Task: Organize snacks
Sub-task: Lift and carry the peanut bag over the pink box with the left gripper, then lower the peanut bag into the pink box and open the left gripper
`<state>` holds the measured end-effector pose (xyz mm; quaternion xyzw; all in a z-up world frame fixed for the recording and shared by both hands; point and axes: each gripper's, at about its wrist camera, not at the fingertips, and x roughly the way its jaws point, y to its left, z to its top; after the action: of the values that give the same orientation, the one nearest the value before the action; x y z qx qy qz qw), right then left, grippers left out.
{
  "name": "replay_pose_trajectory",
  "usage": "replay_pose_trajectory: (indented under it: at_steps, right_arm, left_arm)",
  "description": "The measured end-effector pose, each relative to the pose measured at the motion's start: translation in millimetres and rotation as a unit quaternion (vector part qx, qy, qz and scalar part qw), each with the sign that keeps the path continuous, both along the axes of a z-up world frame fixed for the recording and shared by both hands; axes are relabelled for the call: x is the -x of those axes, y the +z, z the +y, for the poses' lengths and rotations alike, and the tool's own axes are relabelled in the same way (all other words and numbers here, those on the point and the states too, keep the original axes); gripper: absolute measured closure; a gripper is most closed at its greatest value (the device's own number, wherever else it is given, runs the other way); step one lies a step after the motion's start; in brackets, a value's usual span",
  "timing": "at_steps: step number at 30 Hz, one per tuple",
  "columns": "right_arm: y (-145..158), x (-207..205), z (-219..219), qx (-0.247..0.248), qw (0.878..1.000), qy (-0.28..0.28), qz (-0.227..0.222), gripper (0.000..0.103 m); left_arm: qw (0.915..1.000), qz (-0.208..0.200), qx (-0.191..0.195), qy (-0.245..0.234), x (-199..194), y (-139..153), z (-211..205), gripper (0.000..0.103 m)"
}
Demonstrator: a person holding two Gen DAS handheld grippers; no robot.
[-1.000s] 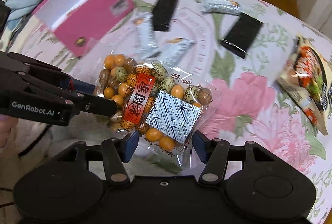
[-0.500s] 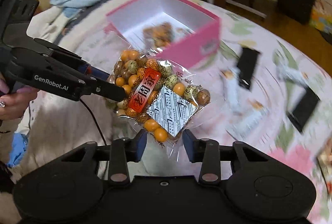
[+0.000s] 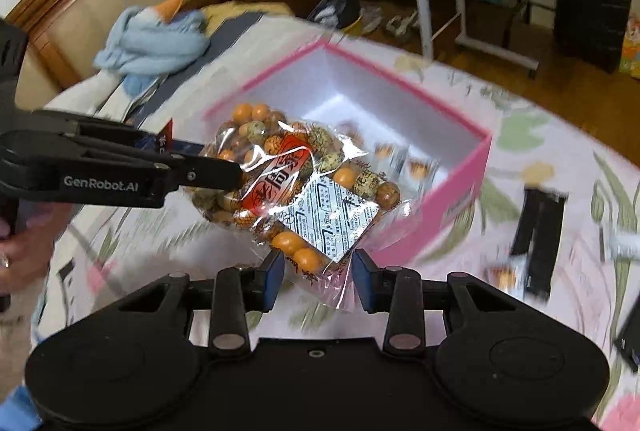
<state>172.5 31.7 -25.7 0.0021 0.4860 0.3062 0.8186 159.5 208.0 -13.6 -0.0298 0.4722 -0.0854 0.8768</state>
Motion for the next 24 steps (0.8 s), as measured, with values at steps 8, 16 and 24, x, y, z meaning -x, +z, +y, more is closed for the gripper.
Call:
replay_pose_trajectory:
  at_steps: [8, 16, 24]
  right_arm:
    - [-28, -39, 20, 0.036, 0.998, 0.012, -0.054, 0.06]
    - [-27, -38, 22, 0.081, 0.987, 0.043, -0.129, 0.047]
    - [8, -22, -64, 0.004, 0.994, -0.047, -0.102, 0.045]
  left_arm:
    - [0.9992, -0.028, -0.003, 0.028, -46, -35, 5, 0.062]
    - [0.9924, -0.019, 0.036, 0.116, -58, -64, 23, 0.061]
    - [0.9953, -0.038, -0.006, 0.089, -33, -45, -1, 0.059]
